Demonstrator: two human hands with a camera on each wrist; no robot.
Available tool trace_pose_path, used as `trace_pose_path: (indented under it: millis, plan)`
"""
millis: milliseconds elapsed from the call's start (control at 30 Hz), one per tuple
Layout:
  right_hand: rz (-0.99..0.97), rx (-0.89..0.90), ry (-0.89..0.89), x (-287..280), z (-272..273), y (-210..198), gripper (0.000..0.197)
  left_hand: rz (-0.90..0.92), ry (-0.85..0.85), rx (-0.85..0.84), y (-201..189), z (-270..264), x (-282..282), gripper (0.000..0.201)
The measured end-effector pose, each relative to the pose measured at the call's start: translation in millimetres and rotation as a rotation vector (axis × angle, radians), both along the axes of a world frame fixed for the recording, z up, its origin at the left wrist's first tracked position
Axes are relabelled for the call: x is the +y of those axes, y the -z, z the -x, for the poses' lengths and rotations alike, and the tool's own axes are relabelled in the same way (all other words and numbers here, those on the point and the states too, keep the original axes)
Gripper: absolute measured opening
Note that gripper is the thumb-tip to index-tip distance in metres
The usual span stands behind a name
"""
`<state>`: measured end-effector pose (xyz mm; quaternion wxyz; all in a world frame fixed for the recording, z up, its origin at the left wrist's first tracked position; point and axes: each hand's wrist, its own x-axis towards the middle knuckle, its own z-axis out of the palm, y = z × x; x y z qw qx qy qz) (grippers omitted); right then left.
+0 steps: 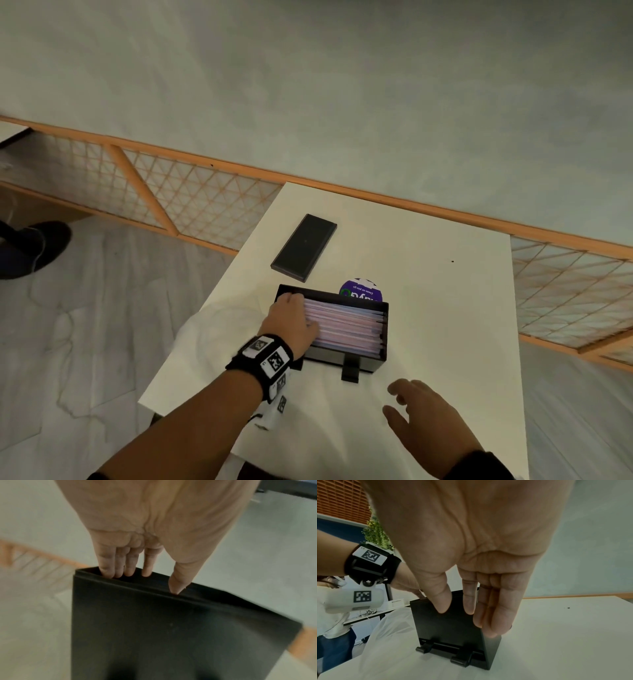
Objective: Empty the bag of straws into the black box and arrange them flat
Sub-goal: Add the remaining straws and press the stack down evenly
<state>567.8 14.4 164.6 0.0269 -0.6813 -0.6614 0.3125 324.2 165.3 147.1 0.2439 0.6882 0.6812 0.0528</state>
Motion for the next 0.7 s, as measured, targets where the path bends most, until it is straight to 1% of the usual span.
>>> trace_pose_path:
  millis: [67,100,167,267,333,433,500,567,600,667,700]
  plan:
    - [0.027,-0.013,-0.012,-3.1,3.0,1.8,0.034,-0.106,0.129,0.089,2.6,-3.9,-5.8,0.033]
    - [0.040,-0.015,-0.012,-4.2,5.2,2.3,0.034,-0.131,0.186,0.126,4.3,-6.0,-7.5,0.031]
    - [0.047,-0.019,-0.006,-4.9,9.7,3.5,0.033,-0.133,0.267,0.160,8.1,-9.4,-7.6,0.028]
    - [0.057,-0.026,0.006,-5.3,18.7,7.8,0.033,-0.106,0.322,0.165,9.0,-12.3,-4.5,0.025]
    - [0.081,-0.032,0.028,-5.5,26.2,11.5,0.032,-0.060,0.338,0.121,7.1,-11.8,-0.8,0.024]
    - [0.110,-0.049,0.040,-5.7,37.9,18.3,0.026,0.056,0.384,-0.032,0.6,-5.0,2.3,0.022]
    - [0.136,-0.059,0.037,-4.6,48.9,21.7,0.026,0.059,0.429,-0.096,-11.9,5.5,0.5,0.025]
    - [0.145,-0.053,0.036,-3.2,61.1,24.5,0.027,-0.058,0.418,-0.154,-24.7,24.9,-0.2,0.027]
    - [0.147,-0.052,0.030,-3.9,66.7,27.1,0.028,-0.118,0.377,-0.196,-30.8,39.8,-0.4,0.028]
    - [0.172,-0.049,0.027,-5.2,77.4,33.0,0.030,-0.203,0.234,-0.286,-39.6,79.7,0.3,0.033]
    - [0.190,-0.050,0.021,-6.6,82.1,35.9,0.033,-0.215,0.155,-0.303,-40.5,103.6,-0.2,0.039]
